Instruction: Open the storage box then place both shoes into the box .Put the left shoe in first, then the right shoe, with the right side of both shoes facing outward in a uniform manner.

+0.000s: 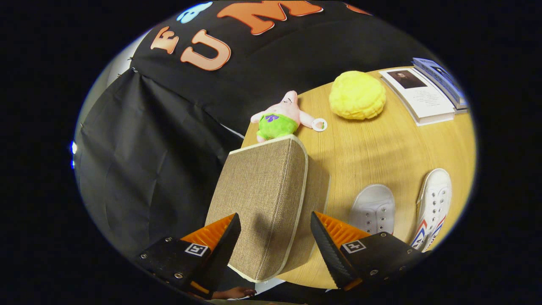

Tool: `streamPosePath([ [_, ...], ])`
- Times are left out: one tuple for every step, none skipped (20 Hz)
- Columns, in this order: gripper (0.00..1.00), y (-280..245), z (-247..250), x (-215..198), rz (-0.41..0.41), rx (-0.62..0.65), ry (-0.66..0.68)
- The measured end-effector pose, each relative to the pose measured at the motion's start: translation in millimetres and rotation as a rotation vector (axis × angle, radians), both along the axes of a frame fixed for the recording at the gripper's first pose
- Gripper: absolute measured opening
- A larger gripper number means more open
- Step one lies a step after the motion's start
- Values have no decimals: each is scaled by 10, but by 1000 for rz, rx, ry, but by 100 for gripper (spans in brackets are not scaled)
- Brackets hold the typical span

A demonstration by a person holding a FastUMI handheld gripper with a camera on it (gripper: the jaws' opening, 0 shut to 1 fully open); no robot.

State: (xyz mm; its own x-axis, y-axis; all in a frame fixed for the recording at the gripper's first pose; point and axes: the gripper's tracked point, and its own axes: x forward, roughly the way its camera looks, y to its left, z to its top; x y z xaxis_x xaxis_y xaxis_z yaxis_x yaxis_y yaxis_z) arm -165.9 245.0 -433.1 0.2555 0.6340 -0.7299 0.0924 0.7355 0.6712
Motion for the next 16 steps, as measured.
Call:
streamPosePath([
  [99,20,-59,-46,8,7,6],
  [99,39,-109,-66,10,10,10],
  [99,59,-124,-100,19,19,12],
  [99,114,-148,-111,29,42,9],
  [99,154,-163,-101,7,75,13],
  [99,184,-188,-75,-16,104,27],
  [99,206,-188,-78,-36,135,51],
  [99,234,-204,-69,-53,161,72],
  [99,266,-216,-73,-64,195,98],
  [98,277,-226,-72,-75,218,122],
  [98,283,-222,-51,-91,238,134],
  [98,271,-241,-38,-104,250,149],
  [97,273,-232,-50,-110,266,163],
  [97,269,-236,-42,-113,273,170],
  [96,258,-194,-43,-113,283,175],
  [94,253,-156,-28,-118,299,171],
])
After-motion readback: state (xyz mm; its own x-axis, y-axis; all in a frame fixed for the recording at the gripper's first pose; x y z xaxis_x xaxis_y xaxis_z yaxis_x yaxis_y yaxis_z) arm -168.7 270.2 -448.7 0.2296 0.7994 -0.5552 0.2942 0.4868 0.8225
